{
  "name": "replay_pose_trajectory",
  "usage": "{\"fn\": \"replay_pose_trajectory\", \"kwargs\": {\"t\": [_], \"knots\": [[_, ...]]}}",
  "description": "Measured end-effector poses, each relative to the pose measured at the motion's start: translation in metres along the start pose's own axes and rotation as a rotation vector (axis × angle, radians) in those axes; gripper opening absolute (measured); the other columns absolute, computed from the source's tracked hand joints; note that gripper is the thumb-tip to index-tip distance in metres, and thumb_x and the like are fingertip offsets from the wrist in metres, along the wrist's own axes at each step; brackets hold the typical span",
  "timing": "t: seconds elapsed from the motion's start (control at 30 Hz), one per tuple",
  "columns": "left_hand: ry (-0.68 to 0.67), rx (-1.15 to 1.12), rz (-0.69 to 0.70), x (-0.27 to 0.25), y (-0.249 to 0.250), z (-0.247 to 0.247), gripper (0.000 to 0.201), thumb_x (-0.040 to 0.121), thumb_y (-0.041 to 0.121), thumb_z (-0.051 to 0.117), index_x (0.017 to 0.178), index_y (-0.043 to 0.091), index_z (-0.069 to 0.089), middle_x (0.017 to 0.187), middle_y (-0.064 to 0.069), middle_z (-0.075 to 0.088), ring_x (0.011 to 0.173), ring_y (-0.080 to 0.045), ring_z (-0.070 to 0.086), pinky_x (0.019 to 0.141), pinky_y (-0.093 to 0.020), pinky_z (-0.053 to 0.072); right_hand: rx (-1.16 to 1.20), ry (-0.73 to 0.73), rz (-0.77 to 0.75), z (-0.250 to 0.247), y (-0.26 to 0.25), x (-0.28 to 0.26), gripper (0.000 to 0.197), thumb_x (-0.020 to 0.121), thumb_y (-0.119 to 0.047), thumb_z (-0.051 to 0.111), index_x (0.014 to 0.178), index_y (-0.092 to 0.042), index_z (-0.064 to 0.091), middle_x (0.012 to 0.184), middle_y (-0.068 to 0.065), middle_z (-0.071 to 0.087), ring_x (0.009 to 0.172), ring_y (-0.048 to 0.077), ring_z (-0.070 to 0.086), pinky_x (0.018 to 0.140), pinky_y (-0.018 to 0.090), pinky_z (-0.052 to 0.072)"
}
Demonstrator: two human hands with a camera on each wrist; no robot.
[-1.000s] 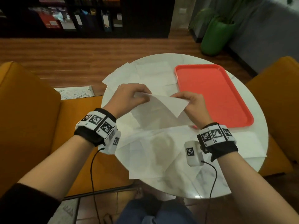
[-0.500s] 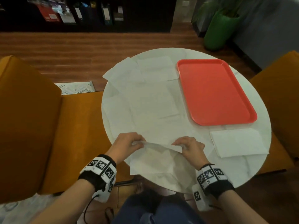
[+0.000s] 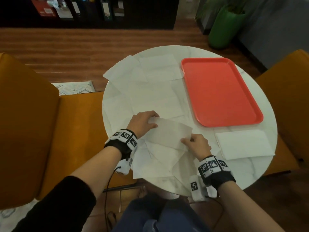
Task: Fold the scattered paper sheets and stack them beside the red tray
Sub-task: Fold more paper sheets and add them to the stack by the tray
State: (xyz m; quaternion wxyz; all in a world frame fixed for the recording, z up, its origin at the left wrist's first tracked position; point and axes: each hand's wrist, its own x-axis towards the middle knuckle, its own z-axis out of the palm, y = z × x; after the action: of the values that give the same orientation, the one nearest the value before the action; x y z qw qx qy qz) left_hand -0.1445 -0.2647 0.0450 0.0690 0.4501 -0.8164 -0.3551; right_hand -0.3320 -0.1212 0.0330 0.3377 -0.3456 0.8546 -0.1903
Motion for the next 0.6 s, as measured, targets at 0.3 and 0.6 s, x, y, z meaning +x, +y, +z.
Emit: {"fn": "replay_pose_trajectory", "kwargs": {"t": [0.3, 0.6], "knots": [[0.024, 0.377, 0.150, -0.064, -0.013, 0.046, 0.049, 0.098, 0.039, 0.044, 0.143, 0.023, 0.036, 0.151, -0.003, 0.034, 0.139, -0.018, 0.032, 0.114, -0.045, 0.018, -0.182, 0.250, -0.139, 0.006, -0.005, -0.008, 0.038, 0.090, -0.020, 0.054, 0.128, -0.018, 0.046, 0.123, 0.007, 0.049, 0.114, 0.025, 0.047, 0.097, 0.043, 0.027], [-0.189, 0.545, 0.114, -0.079, -0.047, 0.076, 0.079, 0.081, 0.069, -0.022, 0.147, 0.027, -0.017, 0.157, 0.006, -0.020, 0.143, -0.014, -0.017, 0.115, -0.056, 0.000, -0.598, -0.335, -0.556, 0.067, -0.009, -0.028, 0.064, 0.095, -0.053, 0.008, 0.151, -0.024, -0.007, 0.158, -0.008, -0.014, 0.144, 0.009, -0.015, 0.117, 0.048, -0.008]]}}
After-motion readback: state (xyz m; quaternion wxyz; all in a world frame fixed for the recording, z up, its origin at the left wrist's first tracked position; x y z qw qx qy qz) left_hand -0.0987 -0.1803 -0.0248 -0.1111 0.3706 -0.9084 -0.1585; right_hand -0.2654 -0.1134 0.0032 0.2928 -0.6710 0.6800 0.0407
